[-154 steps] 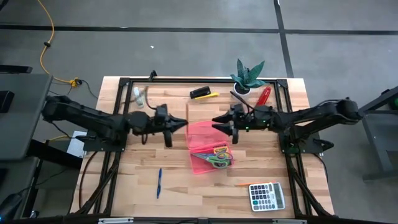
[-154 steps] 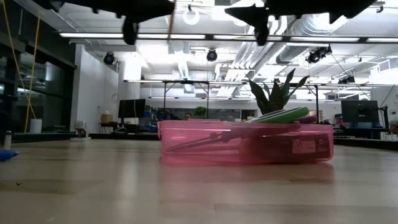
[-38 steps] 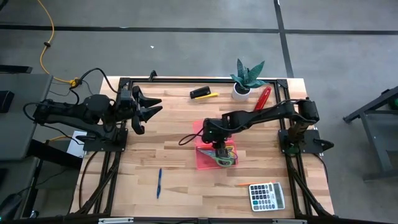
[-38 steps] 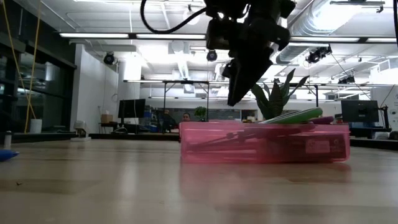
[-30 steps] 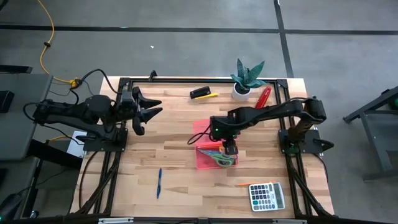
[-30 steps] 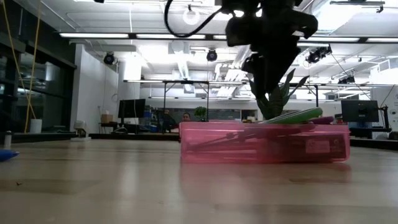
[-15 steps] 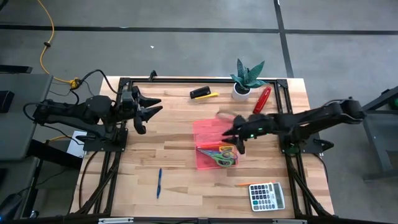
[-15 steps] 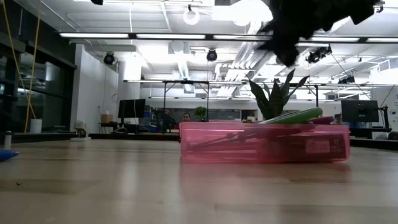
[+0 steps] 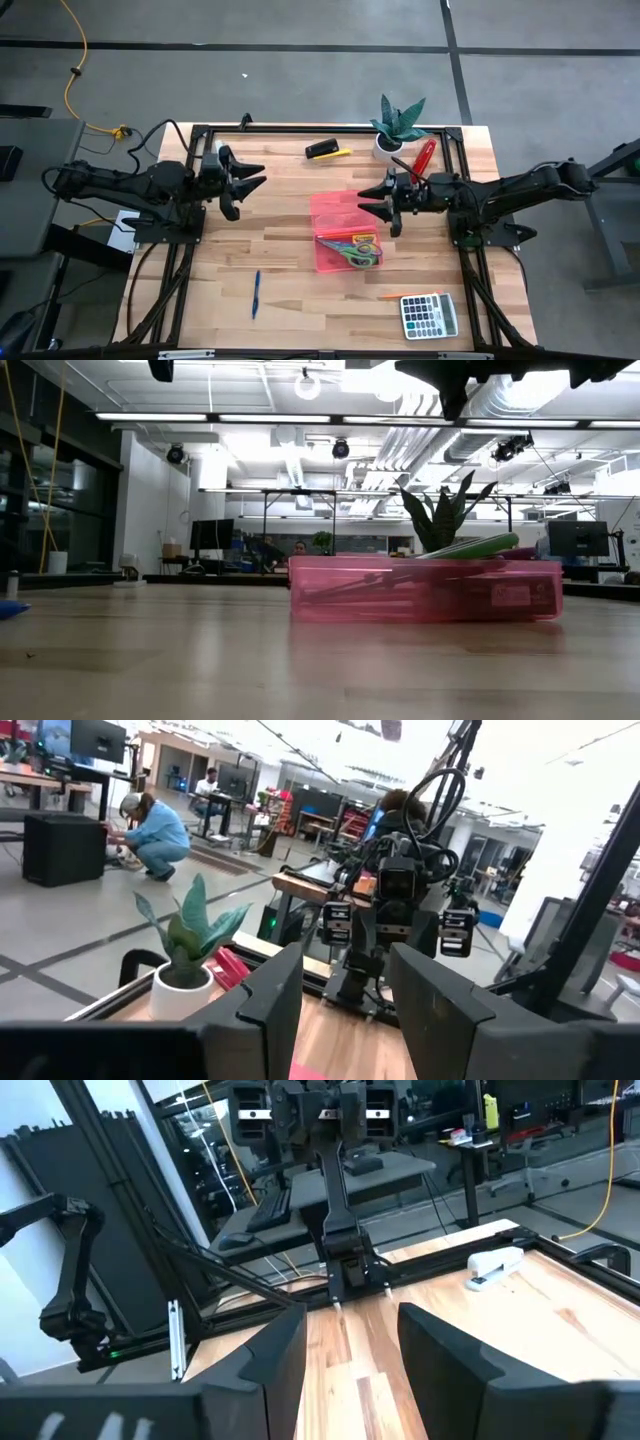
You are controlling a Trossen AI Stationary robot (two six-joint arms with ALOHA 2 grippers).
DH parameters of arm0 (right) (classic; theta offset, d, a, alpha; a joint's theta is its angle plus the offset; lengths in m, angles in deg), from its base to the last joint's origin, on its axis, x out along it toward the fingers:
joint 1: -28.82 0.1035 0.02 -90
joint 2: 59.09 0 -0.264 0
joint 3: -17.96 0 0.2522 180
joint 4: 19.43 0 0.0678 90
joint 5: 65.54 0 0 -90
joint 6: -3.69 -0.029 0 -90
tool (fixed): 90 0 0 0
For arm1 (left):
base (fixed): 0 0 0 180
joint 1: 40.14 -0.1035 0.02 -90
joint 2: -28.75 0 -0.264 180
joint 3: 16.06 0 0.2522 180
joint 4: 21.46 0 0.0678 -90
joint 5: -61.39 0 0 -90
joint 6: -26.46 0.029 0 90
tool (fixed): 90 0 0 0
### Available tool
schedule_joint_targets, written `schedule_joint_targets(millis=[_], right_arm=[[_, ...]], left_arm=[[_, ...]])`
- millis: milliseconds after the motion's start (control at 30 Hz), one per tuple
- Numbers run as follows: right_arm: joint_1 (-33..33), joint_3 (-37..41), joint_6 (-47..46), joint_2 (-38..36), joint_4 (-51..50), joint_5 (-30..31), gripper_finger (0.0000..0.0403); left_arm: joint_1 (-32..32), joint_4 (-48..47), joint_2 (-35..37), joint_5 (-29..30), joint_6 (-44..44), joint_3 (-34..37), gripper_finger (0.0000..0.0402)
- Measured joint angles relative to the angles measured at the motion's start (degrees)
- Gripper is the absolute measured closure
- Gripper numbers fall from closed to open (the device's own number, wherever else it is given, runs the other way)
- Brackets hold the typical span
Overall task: Pack school essentials
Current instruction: Put the blue pen into the pink supply box
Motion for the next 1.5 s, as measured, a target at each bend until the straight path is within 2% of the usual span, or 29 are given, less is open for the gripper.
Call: schedule_joint_targets(millis=[533,700,900,1033,1133,1233,1333,1400,1500], right_arm=[[0.0,0.0,0.0,0.0,0.0,0.0,0.0253],[0.0,0.0,0.0,0.0,0.0,0.0,0.0253],[0.0,0.0,0.0,0.0,-0.1,0.0,0.0253],[0.0,0.0,0.0,0.0,-0.1,0.0,0.0253],[0.0,0.0,0.0,0.0,-0.1,0.0,0.0253],[0.0,0.0,0.0,0.0,-0.1,0.0,0.0253],[0.0,0.0,0.0,0.0,-0.1,0.0,0.0253],[0.0,0.0,0.0,0.0,-0.3,0.0,0.0253],[0.0,0.0,0.0,0.1,-0.3,0.0,0.0253]], left_arm=[[0.0,-0.4,0.0,-0.5,0.3,0.0,0.0263],[0.2,-12.6,-1.2,-4.6,-6.2,-4.3,0.0247],[6.4,-33.9,-8.9,-14.6,-22.8,-9.9,0.0206],[15.5,-39.7,-16.0,-17.5,-39.0,-9.2,0.0188],[22.5,-42.7,-22.2,-17.6,-55.8,-8.0,0.0187],[27.7,-44.0,-28.7,-18.0,-73.5,-7.6,0.019],[30.9,-42.5,-34.4,-16.9,-85.1,-7.6,0.0193],[31.5,-40.2,-38.0,-16.6,-90.1,-7.6,0.0194],[31.3,-36.4,-42.4,-16.6,-91.9,-8.2,0.0195]])
